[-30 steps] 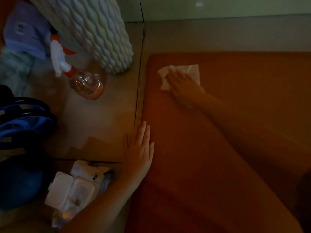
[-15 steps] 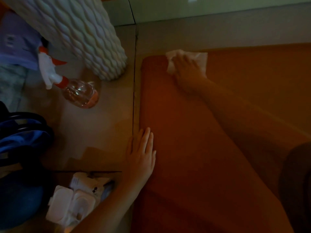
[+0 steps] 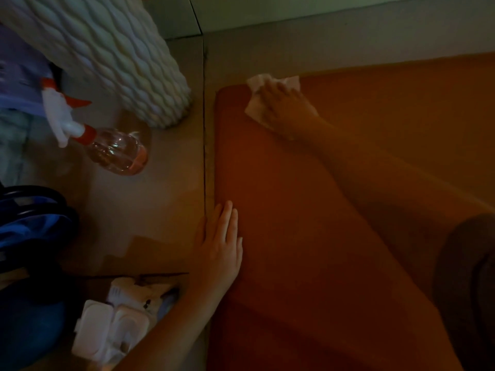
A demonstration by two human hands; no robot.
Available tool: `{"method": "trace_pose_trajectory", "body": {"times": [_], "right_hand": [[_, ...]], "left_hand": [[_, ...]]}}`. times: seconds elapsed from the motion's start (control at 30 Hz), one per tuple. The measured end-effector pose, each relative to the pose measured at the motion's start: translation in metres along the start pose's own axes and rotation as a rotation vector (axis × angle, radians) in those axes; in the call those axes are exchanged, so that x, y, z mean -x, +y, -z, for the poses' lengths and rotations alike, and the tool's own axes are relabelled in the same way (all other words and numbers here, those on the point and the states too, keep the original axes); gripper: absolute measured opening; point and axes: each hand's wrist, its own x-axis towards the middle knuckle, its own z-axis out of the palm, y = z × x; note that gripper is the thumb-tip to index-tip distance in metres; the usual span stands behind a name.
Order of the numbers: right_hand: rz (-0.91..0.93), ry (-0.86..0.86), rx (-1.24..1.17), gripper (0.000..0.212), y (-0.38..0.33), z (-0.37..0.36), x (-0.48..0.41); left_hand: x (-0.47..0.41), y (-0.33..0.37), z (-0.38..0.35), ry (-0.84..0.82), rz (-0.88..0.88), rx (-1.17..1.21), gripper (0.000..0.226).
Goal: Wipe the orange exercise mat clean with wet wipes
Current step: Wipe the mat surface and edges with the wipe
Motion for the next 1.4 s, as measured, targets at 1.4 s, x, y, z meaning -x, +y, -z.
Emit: {"method": "trace_pose_trajectory", "body": {"times": [1.4], "right_hand": [[0.177,-0.155,0.02,0.058,-0.041,-0.052,0.201]], "left_hand": [[-0.002,-0.014,0.001,-0.182,0.046,0.324,0.071]]}}
